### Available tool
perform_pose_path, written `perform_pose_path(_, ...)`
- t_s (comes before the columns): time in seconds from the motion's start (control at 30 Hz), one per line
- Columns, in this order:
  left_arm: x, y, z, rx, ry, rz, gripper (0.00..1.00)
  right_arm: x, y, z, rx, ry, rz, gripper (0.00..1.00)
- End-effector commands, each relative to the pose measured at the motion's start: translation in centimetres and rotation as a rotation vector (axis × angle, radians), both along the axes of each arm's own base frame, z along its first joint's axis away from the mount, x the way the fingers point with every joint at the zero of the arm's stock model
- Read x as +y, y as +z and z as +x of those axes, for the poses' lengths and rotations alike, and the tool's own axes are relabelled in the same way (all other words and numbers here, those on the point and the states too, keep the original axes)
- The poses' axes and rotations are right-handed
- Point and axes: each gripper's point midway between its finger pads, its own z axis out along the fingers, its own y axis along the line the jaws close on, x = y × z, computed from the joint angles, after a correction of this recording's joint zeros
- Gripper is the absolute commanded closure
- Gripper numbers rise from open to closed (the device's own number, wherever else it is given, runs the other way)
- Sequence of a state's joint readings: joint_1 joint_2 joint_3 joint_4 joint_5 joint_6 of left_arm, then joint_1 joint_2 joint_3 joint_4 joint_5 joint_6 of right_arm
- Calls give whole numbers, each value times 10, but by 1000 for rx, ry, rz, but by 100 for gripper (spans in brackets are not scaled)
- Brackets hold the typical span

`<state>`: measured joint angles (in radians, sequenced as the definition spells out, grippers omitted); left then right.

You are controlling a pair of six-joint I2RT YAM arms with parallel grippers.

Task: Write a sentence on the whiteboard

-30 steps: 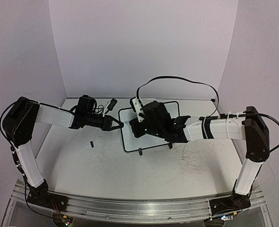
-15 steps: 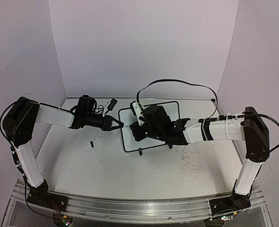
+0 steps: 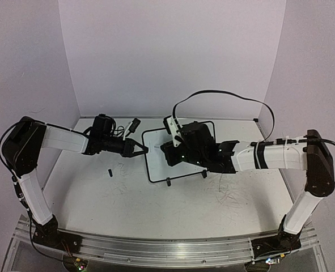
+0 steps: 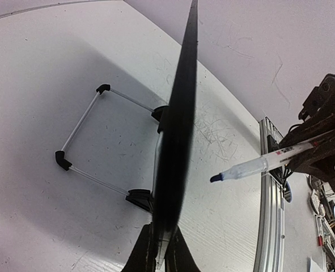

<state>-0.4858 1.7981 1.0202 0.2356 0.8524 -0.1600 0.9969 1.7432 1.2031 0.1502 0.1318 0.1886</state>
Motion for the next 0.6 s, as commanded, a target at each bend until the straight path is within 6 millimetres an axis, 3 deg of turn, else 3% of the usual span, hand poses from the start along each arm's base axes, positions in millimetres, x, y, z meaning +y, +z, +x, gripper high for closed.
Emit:
perform_pose_path(0.0,6,6,-2,5,23,9,100,8,32,7,-47,-4,89,100)
perform_pose_path(0.17,6,6,-2,6,24,10,100,17,36,16,-65,-3,98,100)
perform_pose_path(0.57,6,6,-2,5,24,11,100,23,23,17,-45,14,82,100)
